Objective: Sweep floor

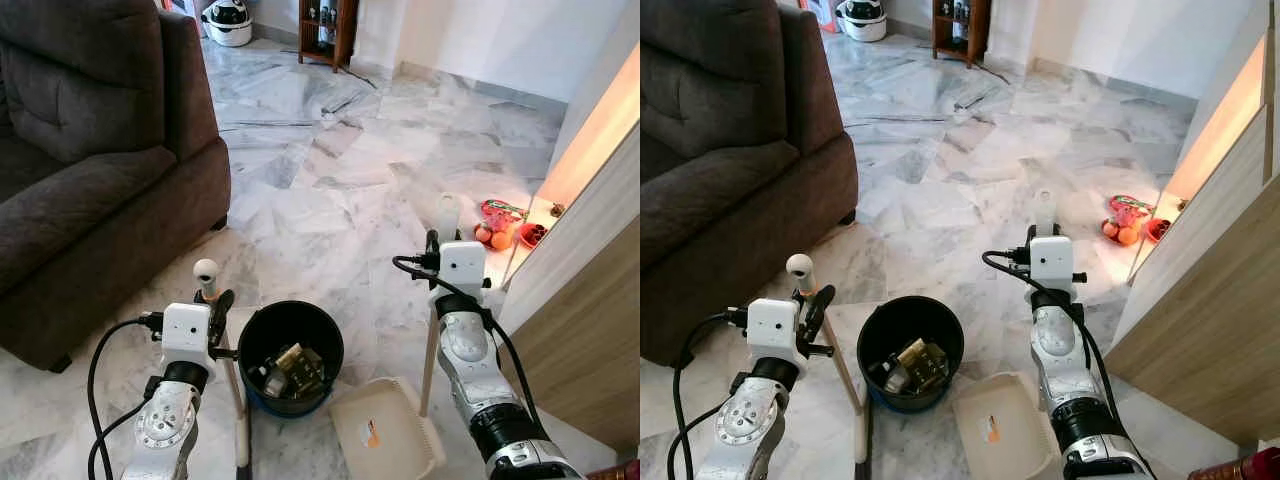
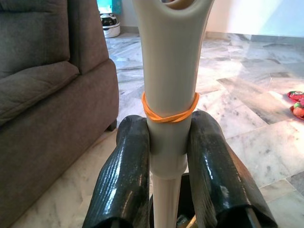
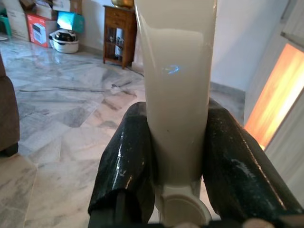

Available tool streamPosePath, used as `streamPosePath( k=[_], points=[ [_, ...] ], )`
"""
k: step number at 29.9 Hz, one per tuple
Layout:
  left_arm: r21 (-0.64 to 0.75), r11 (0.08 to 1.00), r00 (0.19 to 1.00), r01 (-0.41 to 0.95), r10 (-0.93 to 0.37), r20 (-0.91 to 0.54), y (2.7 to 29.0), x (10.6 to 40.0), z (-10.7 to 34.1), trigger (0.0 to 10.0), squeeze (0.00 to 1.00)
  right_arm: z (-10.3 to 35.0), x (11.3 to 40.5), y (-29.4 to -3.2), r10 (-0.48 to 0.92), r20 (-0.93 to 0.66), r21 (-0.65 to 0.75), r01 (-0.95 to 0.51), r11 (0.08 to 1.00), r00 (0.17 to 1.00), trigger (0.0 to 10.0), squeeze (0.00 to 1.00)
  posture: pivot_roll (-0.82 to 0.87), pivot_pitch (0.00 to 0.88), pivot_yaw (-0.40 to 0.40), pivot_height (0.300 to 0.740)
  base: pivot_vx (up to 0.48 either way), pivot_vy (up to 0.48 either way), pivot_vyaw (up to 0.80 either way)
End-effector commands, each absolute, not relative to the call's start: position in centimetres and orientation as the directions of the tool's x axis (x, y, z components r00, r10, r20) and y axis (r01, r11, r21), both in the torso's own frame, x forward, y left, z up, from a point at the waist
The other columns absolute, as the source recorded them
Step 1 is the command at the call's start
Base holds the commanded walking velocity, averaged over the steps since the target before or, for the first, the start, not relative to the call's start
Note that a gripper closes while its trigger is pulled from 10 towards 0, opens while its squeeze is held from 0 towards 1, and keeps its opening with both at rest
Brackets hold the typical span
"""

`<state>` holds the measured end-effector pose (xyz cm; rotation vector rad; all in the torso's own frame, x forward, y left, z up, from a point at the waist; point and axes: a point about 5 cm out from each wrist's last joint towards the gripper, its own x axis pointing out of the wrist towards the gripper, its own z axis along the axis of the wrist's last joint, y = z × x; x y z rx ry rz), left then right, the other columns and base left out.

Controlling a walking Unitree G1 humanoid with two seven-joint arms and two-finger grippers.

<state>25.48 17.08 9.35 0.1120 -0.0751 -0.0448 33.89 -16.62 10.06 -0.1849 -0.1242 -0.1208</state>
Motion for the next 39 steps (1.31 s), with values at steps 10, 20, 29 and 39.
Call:
streamPosePath(
  k=[10, 20, 29, 39],
  points=[
    [0.097, 0.994, 0.994, 0.045, -0.054, 0.091, 16.96, 25.58, 9.73, 10.0, 0.00, 10.54, 34.24, -17.13, -0.121, 0.163, -0.156, 0.147, 0.977, 0.979, 10.0, 0.00, 0.12, 0.121, -0.046, 0.740, 0.000, 0.000, 0.00],
    [0.099, 0.994, 0.994, 0.044, -0.053, 0.094, 17.05, 25.68, 9.74, 10.0, 0.00, 10.42, 34.23, -16.60, -0.099, 0.162, -0.115, 0.118, 0.986, 0.982, 10.0, 0.00, 0.12, 0.111, -0.042, 0.740, 0.000, 0.000, 0.00],
    [0.102, 0.994, 0.993, 0.046, -0.056, 0.100, 17.08, 25.79, 9.88, 10.0, 0.00, 10.15, 34.23, -16.31, -0.090, 0.152, -0.109, 0.107, 0.988, 0.984, 10.0, 0.00, 0.13, 0.101, -0.040, 0.740, 0.000, 0.000, 0.00],
    [0.100, 0.994, 0.993, 0.051, -0.061, 0.100, 16.95, 25.82, 9.79, 10.0, 0.00, 10.12, 34.29, -16.22, -0.084, 0.153, -0.107, 0.101, 0.989, 0.985, 10.0, 0.00, 0.13, 0.081, -0.043, 0.740, 0.000, 0.000, 0.00]
  ],
)
